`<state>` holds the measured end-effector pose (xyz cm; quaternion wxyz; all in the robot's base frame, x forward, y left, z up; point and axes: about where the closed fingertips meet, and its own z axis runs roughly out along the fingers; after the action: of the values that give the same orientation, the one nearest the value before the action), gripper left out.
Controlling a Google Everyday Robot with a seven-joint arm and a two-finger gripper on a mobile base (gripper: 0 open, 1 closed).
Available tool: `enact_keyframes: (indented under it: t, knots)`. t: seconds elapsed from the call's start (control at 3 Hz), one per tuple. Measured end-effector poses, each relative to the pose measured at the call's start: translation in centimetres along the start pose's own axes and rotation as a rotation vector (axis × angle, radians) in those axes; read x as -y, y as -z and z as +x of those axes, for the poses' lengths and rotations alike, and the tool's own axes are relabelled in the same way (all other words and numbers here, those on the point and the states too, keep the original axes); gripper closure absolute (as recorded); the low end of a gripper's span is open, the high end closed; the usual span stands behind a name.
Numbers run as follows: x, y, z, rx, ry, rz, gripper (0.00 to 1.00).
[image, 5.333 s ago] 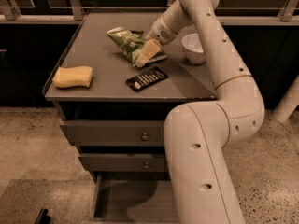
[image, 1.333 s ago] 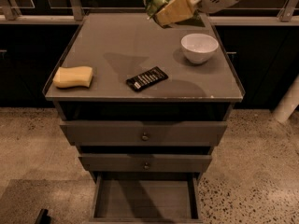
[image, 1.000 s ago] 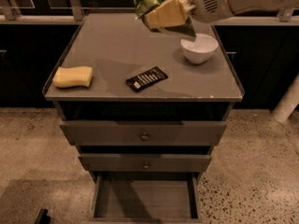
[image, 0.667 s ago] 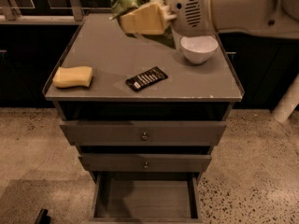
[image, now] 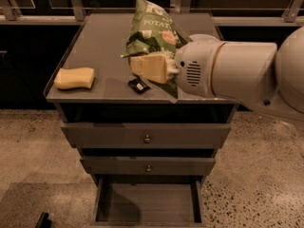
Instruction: Place green jalapeno chip bag into bottom drawer
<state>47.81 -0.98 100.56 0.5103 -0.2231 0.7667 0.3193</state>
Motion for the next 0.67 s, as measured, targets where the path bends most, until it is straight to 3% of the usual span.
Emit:
enact_keyframes:
  t: [0.33,0.67]
  knots:
    - [-0.2,-0.2,0.4,-0.010,0.004,-0.002,1.00]
    - [1.2,0.1,4.5,-0.037,-0.098,0.049,1.00]
